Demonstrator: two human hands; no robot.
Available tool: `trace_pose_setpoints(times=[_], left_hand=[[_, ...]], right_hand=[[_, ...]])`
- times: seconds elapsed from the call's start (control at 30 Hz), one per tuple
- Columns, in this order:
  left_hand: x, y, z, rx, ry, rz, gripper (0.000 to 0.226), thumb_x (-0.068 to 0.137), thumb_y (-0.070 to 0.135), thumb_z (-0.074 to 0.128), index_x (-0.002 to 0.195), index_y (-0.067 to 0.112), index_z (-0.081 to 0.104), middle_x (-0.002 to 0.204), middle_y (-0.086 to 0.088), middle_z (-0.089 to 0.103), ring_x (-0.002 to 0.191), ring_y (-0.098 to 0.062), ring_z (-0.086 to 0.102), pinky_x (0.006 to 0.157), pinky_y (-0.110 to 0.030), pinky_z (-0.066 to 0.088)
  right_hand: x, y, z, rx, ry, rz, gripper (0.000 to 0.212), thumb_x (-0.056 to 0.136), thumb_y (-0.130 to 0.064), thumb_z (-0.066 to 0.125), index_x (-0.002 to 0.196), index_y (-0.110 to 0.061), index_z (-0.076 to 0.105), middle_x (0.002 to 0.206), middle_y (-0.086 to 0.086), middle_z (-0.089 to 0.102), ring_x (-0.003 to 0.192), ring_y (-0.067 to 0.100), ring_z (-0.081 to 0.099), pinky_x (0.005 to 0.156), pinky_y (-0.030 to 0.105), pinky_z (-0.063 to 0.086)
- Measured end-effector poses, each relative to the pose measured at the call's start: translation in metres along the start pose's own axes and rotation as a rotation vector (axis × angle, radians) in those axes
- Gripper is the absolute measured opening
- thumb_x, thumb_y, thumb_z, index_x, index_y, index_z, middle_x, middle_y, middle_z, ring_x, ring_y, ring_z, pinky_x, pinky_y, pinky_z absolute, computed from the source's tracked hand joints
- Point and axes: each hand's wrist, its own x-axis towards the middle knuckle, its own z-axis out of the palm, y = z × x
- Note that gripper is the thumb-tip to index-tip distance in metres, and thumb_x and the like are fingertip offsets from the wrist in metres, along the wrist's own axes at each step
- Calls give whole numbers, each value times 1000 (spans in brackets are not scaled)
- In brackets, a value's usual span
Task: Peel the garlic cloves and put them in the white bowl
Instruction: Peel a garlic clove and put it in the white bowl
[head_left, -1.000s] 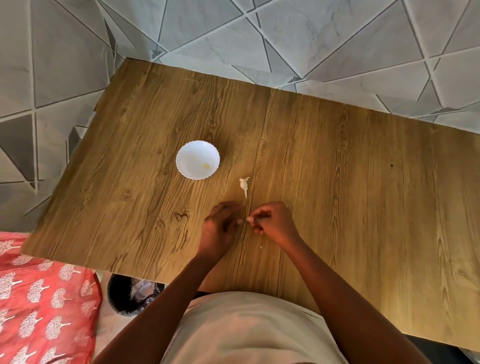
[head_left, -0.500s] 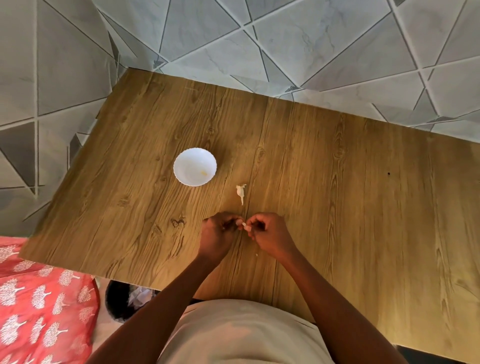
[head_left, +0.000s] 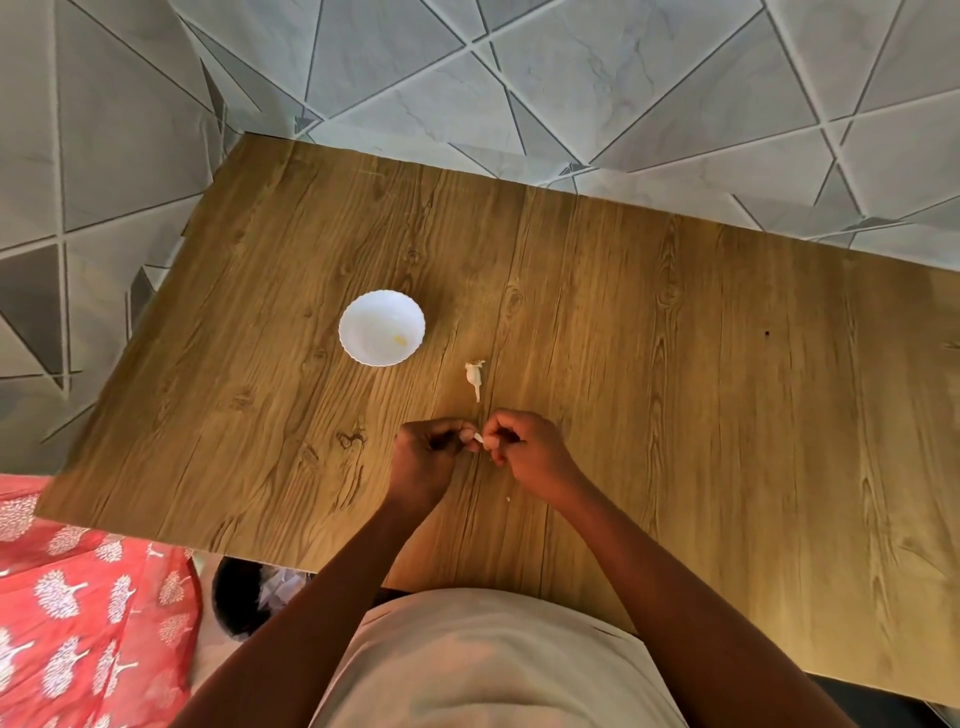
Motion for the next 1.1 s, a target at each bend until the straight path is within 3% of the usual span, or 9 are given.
trace_pose_setpoints(times=[0.07,0.17,0.27,0.37,0.47,0.67,0.83,0.97,1.1], left_hand=[[1,-1,-2,7,-4,-28,14,94,0,68,92,8,80,79,1,77,78,-15,74,80,-29,59],[3,-2,-5,15,-15,-91,13,94,5,69,91,11,80,77,3,77,77,-14,74,79,-28,59],[4,4,-7,27,16,-119,16,94,4,70,87,14,80,74,6,77,73,-7,73,73,-13,53],[4,5,-10,35,31,-147,13,92,10,73,86,19,79,75,11,77,76,-2,72,72,-8,51],[2,1,-12,88,0,-136,10,90,14,77,85,22,80,77,14,76,76,0,71,71,-9,52],[-4,-1,-9,103,-35,-130,5,91,20,77,92,21,82,82,13,76,78,3,69,70,-8,49],[-10,-2,2,175,-3,-93,14,92,9,71,87,19,79,79,12,74,77,0,68,75,-21,54],[-14,0,14,244,113,-128,27,90,1,64,79,22,77,72,14,71,71,-3,66,69,-25,55],[-21,8,26,256,152,-184,28,86,-3,58,73,17,72,67,4,68,67,-12,61,63,-25,43]], right_hand=[[-2,-3,5,56,-2,89,30,95,0,59,77,-22,64,68,-7,60,61,0,55,65,23,47],[-5,-5,4,-191,44,-52,20,89,2,66,84,-17,68,78,-11,64,72,-5,60,67,16,49],[-8,-6,1,-449,114,-189,13,84,-4,72,82,-17,69,78,-7,65,70,4,61,66,28,56],[-10,-4,2,-555,166,-70,15,83,-13,77,79,-22,66,75,-7,65,68,7,61,64,31,56],[-11,0,8,-523,89,47,12,83,-25,81,87,-24,70,83,-8,68,76,6,64,69,29,55],[-18,0,13,-262,68,20,22,91,-9,71,113,-14,74,98,-4,75,87,4,67,81,21,53],[-18,1,14,-287,114,-81,12,93,-12,70,96,-19,79,79,-12,71,70,-1,63,66,10,42],[-15,4,9,-520,93,-225,7,89,-18,74,93,-18,79,78,-2,73,65,4,57,64,17,36],[-13,9,2,-677,62,-370,6,76,-12,77,78,-16,74,71,1,68,61,22,65,54,28,45]])
